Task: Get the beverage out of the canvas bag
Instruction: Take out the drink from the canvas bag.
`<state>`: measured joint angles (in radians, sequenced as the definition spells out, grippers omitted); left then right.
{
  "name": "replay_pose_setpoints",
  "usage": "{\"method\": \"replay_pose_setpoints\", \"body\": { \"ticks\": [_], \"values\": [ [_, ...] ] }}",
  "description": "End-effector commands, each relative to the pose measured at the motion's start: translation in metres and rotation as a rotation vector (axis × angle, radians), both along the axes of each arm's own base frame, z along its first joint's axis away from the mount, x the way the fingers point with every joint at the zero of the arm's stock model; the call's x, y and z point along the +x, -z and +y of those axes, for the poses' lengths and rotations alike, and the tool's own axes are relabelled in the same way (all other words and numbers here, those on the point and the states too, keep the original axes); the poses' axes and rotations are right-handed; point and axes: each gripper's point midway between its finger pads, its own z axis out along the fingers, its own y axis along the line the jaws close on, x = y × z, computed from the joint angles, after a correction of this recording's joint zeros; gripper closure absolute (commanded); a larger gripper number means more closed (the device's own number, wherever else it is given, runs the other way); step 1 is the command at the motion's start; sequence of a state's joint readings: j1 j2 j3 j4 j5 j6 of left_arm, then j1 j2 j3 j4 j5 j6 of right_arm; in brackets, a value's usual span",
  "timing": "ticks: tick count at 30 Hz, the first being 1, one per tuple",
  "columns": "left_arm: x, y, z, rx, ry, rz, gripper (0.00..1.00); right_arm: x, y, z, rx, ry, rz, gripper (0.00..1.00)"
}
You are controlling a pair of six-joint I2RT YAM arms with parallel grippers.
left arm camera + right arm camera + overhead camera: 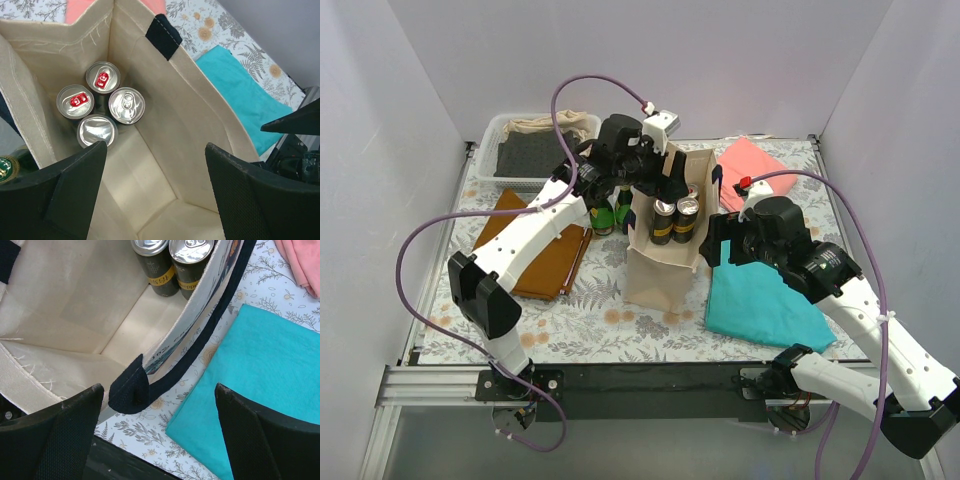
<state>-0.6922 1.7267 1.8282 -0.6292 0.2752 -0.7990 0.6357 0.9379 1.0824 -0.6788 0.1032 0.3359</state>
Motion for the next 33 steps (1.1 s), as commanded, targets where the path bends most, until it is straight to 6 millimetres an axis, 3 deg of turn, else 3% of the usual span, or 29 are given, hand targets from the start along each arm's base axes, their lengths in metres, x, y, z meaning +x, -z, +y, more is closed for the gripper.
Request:
{"method": "replay_pose_setpoints", "body": {
  "ticks": [1,14,28,33],
  "values": [
    [0.001,-0.001,0.006,0.045,-0.002,-0.029,0.21,0.002,-0.004,-0.004,-0.013,0.004,-0.028,0.04],
    [0.010,0.016,-0.001,0.062,-0.024,0.025,0.23,0.002,-0.004,-0.006,-0.022,0.008,-0.038,0.04],
    [0.016,0.048,-0.002,0.120,-0.032,0.075,0.23,0.006,-0.005,-0.005,-0.034,0.006,-0.043,0.03],
    [0.020,0.068,0.001,0.163,-0.060,0.100,0.25,0.006,-0.007,-0.005,-0.033,0.005,-0.047,0.03]
  ]
}}
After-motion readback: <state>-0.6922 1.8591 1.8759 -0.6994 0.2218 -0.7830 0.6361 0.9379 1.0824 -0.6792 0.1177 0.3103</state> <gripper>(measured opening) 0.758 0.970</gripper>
